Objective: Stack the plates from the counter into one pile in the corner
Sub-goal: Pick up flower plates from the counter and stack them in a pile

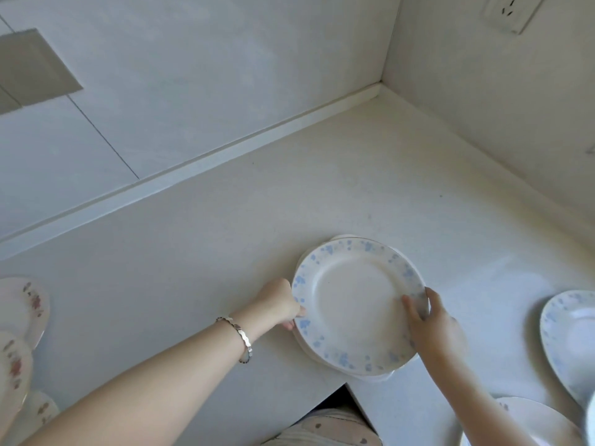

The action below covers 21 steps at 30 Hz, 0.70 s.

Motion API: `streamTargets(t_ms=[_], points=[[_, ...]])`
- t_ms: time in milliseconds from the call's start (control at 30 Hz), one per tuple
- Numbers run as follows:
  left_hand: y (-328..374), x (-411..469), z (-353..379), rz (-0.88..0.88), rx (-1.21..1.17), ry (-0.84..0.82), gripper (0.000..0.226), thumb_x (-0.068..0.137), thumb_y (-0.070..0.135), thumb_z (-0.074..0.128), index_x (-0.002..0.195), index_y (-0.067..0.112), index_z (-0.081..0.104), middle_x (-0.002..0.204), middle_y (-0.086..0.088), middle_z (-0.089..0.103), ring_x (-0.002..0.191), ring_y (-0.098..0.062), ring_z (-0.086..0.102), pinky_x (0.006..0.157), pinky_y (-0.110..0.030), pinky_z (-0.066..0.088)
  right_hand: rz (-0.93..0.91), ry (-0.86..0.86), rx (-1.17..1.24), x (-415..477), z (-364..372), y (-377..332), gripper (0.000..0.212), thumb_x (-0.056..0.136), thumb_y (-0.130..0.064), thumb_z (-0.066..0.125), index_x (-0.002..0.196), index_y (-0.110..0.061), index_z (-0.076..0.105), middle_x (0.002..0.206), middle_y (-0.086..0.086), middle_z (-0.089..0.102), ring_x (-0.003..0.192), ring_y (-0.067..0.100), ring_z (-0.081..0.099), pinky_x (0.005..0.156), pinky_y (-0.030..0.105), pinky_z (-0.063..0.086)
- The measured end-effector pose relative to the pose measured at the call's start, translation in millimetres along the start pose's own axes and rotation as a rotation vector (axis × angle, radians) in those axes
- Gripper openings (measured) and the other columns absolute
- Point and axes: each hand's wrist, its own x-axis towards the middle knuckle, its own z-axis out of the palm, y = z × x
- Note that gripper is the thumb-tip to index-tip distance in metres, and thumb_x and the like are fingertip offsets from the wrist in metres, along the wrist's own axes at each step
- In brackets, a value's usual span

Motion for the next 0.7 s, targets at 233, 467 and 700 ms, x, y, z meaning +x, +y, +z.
streamTargets(t_ms=[233,467,700], points=[[-5,-1,5,0.123,0.148,0.122,0.031,0.081,0.020,0.063,0.108,0.008,0.054,0.110,-0.006,0.064,0.103,-0.025,0.063,0.078,-0.028,0.050,-0.018,0.062,-0.274,8,-1,-1,0.059,0.090,-0.057,0.032,0.141,-0.029,0.032,0.096,0.014,0.069,0.089,0.031,0.064,0.063,0.030,0.040],[-6,-4,22,0.194,0.167,0.204,0.053,0.090,0.020,0.048,0.140,0.013,0.033,0.139,-0.007,0.038,0.117,-0.026,0.052,0.091,-0.033,0.046,-0.046,0.069,0.015,20,-1,7,0.046,0.086,-0.041,0.054,0.123,-0.012,0.054,0.111,0.011,0.059,0.098,0.031,0.057,0.073,0.031,0.040],[-13,-2,29,0.210,-0.025,0.187,0.053,0.092,0.014,0.046,0.142,0.016,0.030,0.140,-0.009,0.035,0.120,-0.024,0.048,0.098,-0.028,0.042,-0.038,-0.020,0.077,24,-1,8,0.054,0.085,-0.035,0.060,0.129,-0.007,0.048,0.125,0.014,0.050,0.108,0.033,0.053,0.083,0.035,0.043]])
